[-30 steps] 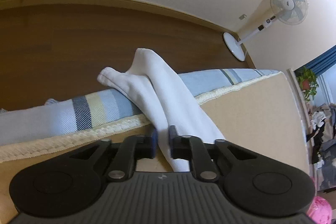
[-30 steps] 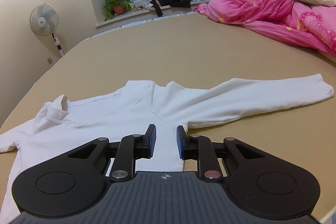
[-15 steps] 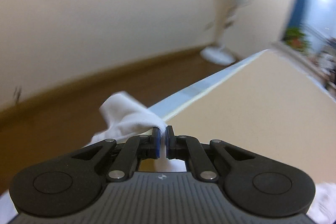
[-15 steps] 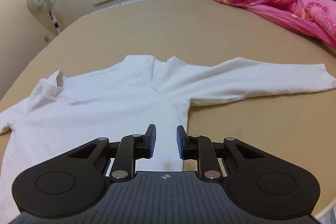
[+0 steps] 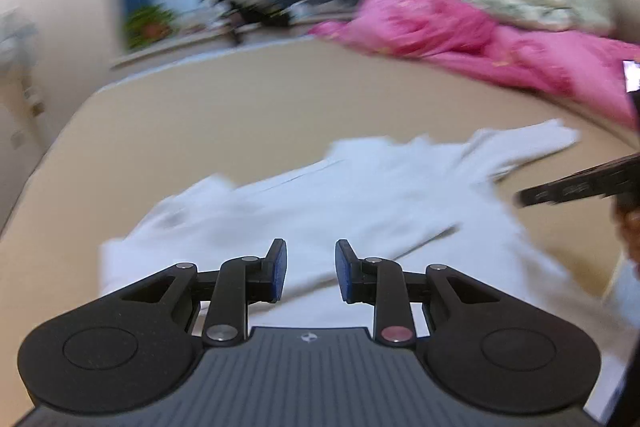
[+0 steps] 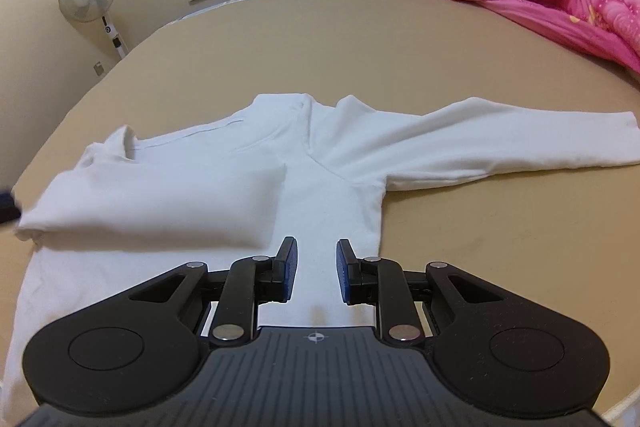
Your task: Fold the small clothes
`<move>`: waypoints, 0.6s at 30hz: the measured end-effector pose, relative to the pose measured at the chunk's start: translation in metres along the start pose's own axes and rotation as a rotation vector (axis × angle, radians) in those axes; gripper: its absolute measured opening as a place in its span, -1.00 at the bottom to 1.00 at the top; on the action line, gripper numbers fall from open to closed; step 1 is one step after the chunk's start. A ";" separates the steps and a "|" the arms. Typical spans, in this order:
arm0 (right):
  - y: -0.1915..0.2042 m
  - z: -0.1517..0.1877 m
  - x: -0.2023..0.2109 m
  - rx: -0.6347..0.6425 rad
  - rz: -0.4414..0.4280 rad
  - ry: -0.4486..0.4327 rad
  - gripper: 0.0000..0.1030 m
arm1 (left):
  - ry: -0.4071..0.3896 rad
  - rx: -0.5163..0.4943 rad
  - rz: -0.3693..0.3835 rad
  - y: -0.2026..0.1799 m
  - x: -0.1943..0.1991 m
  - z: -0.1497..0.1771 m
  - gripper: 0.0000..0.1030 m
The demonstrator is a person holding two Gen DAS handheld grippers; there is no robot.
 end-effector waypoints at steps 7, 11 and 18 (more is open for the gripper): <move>0.029 -0.001 -0.019 0.055 -0.069 0.023 -0.56 | 0.100 0.177 -0.292 0.116 0.029 0.047 -0.39; 0.046 -0.004 -0.040 0.094 -0.076 0.022 -0.57 | 0.253 0.321 -0.369 0.153 0.025 0.089 -0.41; 0.039 -0.004 -0.087 -0.002 -0.065 0.079 -0.48 | 0.264 0.493 -0.325 0.181 -0.002 0.093 -0.40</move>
Point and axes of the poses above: each gripper's, at about its wrist camera, not at the fingertips, and x roughly against the way its jaws point, y to its left, z to its underside, the point moved 8 cm from there along -x, roughly the way its jaws point, and after that the axes turned 8 degrees about -x, right-handed, at the moved point
